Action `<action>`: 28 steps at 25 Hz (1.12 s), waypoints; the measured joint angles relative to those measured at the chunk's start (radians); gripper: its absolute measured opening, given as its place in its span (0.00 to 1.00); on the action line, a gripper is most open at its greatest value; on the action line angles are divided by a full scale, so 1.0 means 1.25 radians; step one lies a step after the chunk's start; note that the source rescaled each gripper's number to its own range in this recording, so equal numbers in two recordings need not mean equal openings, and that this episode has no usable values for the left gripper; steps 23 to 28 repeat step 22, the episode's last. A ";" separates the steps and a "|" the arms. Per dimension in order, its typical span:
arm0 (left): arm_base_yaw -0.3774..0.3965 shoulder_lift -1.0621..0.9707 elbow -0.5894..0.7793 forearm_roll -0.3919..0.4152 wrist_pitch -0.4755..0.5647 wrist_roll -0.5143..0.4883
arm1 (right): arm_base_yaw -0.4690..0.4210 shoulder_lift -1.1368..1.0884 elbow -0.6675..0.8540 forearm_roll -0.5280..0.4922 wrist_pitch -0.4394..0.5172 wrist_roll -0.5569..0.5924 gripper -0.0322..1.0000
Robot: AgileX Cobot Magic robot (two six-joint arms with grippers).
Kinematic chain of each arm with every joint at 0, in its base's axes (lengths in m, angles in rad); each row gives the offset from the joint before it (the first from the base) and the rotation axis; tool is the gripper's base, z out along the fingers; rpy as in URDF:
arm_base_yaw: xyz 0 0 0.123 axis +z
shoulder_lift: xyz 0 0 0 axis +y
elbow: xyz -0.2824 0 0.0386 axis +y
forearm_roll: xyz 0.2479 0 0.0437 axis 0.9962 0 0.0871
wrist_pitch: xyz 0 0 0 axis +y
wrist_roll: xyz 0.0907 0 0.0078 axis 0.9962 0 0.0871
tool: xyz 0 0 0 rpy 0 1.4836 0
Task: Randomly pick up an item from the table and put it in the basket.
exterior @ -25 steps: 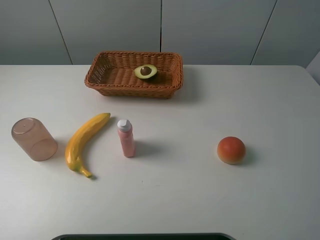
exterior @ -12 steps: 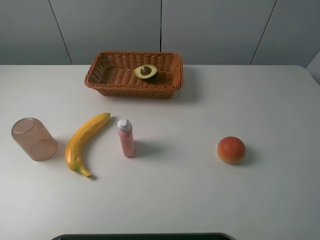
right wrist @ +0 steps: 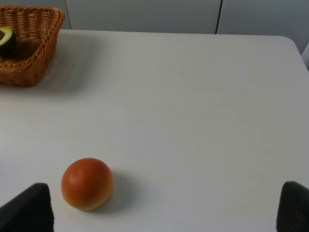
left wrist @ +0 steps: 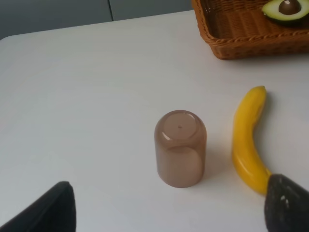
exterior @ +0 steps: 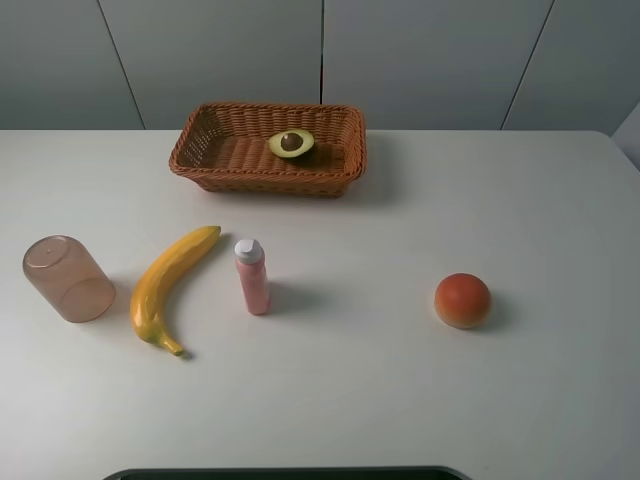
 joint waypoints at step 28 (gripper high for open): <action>0.000 0.000 0.000 0.000 0.000 0.000 | 0.000 0.000 0.000 0.000 -0.001 0.004 1.00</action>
